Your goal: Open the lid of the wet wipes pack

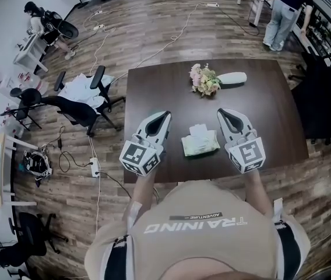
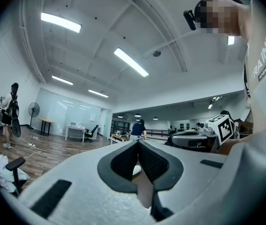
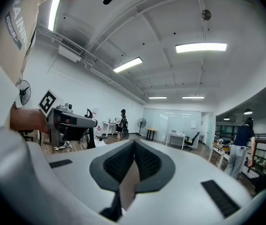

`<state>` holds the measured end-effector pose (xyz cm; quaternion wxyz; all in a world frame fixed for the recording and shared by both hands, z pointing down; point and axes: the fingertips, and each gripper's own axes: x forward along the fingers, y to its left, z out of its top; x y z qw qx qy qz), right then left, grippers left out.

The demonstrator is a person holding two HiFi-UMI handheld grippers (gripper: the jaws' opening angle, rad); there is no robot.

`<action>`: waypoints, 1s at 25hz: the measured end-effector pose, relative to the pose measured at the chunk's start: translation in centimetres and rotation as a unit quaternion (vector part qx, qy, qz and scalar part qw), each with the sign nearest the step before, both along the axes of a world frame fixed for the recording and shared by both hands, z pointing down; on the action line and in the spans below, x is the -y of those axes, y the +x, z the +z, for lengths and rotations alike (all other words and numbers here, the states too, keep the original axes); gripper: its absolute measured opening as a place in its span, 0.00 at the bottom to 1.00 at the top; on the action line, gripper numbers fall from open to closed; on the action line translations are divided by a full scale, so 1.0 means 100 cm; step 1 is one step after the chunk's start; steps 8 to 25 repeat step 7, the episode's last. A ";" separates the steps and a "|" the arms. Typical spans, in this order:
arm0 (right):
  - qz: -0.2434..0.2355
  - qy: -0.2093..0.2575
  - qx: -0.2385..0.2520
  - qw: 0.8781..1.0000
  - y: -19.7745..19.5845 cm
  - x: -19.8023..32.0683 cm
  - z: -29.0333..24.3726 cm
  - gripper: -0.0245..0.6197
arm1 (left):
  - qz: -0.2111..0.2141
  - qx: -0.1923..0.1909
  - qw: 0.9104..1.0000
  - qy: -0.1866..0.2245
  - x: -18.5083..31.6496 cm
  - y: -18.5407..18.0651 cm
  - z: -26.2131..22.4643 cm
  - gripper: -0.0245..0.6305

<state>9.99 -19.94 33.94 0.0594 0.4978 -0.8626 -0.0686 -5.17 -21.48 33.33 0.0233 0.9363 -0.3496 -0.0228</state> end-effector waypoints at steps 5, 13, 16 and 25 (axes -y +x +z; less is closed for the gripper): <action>-0.006 -0.006 0.000 1.000 0.001 0.004 0.003 0.06 | 0.003 0.000 1.000 -0.004 0.001 0.007 0.002 0.05; -0.012 -0.009 -0.002 1.000 0.001 0.006 0.003 0.06 | 0.005 -0.003 1.000 -0.005 0.002 0.012 0.002 0.05; -0.012 -0.009 -0.002 1.000 0.001 0.006 0.003 0.06 | 0.005 -0.003 1.000 -0.005 0.002 0.012 0.002 0.05; -0.012 -0.009 -0.002 1.000 0.001 0.006 0.003 0.06 | 0.005 -0.003 1.000 -0.005 0.002 0.012 0.002 0.05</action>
